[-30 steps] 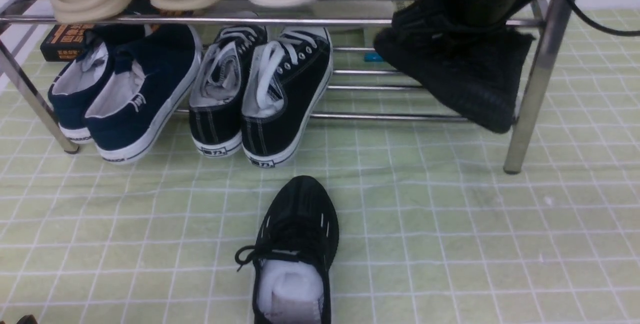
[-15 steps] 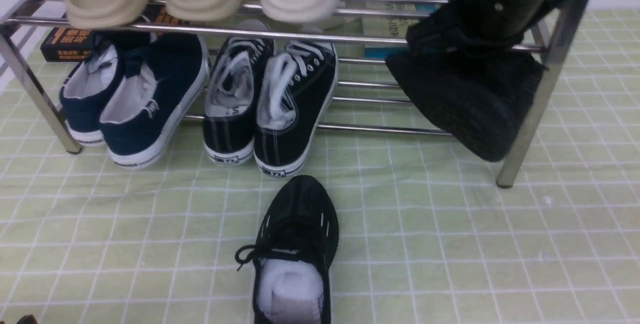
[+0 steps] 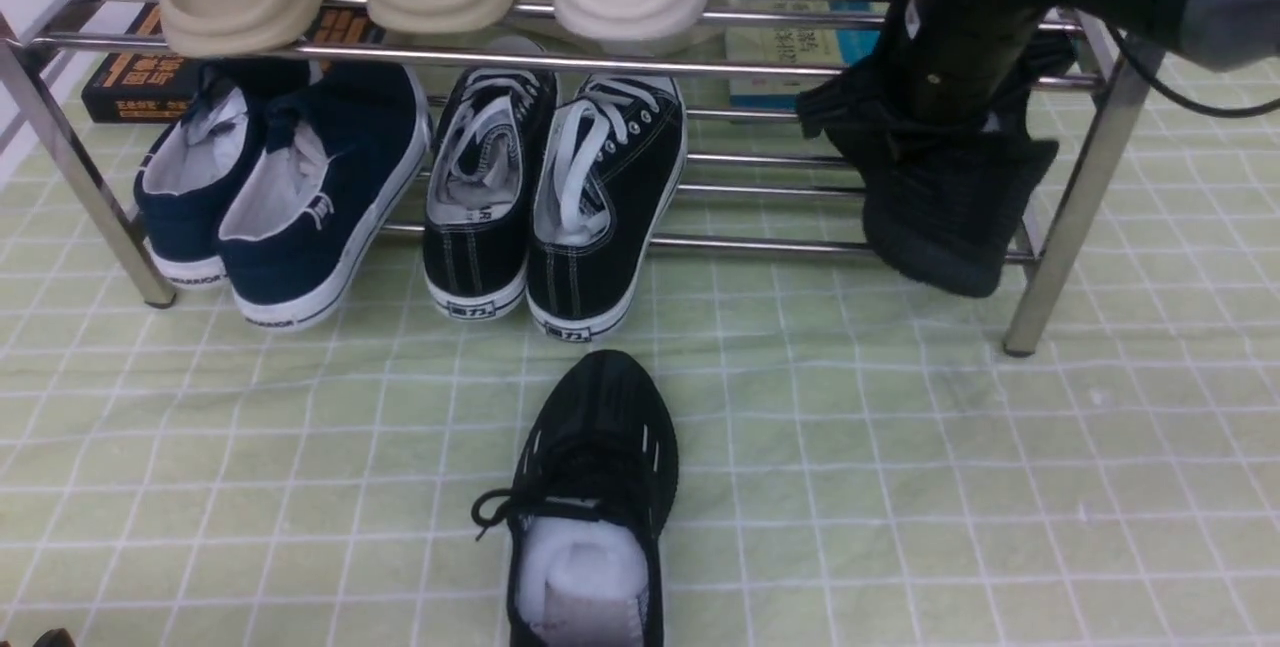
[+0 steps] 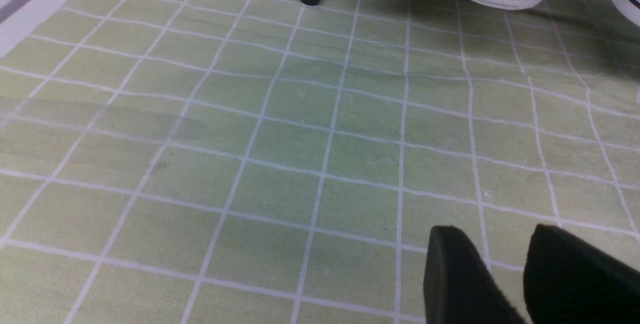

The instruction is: Take the shoes off the shelf with your hand from the green coffee tablecloth.

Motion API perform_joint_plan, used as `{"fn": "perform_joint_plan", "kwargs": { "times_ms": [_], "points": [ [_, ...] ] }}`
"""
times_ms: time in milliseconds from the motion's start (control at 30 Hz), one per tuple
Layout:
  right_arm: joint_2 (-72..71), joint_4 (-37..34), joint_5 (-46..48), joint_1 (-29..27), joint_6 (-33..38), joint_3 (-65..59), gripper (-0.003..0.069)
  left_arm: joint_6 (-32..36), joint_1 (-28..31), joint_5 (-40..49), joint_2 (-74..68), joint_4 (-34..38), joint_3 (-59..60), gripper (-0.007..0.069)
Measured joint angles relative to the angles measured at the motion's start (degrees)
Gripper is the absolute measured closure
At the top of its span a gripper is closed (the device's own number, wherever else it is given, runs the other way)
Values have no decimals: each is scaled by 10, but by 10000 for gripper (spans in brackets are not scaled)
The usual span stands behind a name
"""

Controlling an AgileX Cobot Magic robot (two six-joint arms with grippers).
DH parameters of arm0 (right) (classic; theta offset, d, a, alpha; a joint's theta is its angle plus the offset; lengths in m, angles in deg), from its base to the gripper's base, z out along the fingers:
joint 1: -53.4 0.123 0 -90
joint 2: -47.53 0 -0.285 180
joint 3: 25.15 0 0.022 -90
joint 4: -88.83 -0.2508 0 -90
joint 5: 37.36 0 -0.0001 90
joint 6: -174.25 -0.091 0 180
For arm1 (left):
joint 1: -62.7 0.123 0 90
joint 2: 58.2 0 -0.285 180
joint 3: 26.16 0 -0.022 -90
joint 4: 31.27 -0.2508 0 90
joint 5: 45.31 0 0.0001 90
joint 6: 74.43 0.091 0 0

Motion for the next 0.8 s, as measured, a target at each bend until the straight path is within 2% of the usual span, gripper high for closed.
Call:
{"fn": "perform_joint_plan", "kwargs": {
  "times_ms": [233,500,633,800],
  "points": [
    [14,-2,6,-28,44,46,654,0,0,0,0,0,0,385],
    [15,-73,69,-28,67,74,648,0,0,0,0,0,0,385],
    [10,-80,116,-9,79,75,646,0,0,0,0,0,0,385],
    [-10,-91,130,33,80,75,645,0,0,0,0,0,0,385]
  ]
}}
